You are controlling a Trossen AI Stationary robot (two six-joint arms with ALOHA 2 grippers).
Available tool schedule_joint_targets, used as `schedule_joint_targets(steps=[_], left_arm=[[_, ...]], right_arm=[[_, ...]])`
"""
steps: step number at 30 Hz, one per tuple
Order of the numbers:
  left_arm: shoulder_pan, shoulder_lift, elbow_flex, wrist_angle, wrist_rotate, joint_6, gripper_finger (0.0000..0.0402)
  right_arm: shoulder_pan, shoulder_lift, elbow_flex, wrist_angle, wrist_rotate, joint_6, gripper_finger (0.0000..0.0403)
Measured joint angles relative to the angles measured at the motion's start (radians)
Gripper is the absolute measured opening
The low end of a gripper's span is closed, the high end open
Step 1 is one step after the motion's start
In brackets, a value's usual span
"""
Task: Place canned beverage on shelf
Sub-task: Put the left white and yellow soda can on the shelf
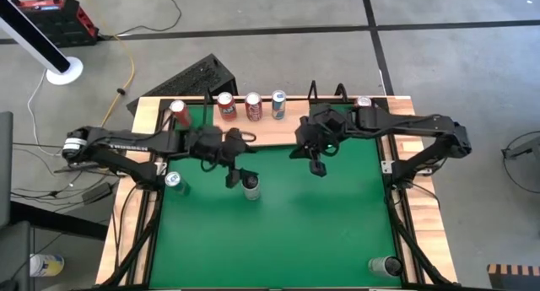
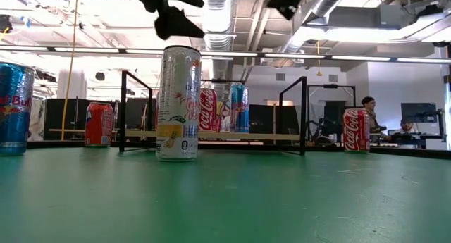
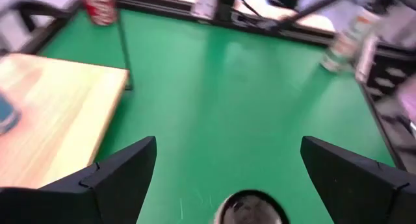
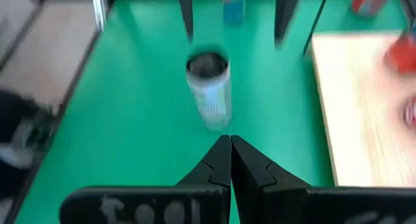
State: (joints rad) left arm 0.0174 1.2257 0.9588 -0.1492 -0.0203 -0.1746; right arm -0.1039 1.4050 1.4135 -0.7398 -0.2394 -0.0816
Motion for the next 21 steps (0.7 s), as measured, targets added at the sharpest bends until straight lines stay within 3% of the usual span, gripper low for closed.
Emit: schedule_joint_targets(steps=[5,9,12,14,21], left_arm=[[-0.176,0.015,0.0,-0.025,-0.308,-0.127,0.0365],[-0.308,0.057,-0.001,-0.047,-0.587,-0.135,0.0365],[-0.369,0.088,0.0,-0.042,-0.741,-0.139,0.0365],[-0.387,0.117,0.0,-0.043,-0.778,-0.163,0.0365],[-0.391,0.201,0.0,0.01,-0.762,-0.257,0.0365]], right_arm=[[-0.019,-0.046,-0.001,-0.053,-0.001,-0.057,0.0028],[-0.04,-0.071,0.0,-0.053,-0.001,-0.081,0.0028],[-0.052,-0.077,0.0,-0.059,-0.002,-0.088,0.0028],[-0.065,-0.077,0.0,-0.069,-0.018,-0.099,0.0028],[-0.097,-0.077,0.0,-0.077,-0.054,-0.138,0.0028]])
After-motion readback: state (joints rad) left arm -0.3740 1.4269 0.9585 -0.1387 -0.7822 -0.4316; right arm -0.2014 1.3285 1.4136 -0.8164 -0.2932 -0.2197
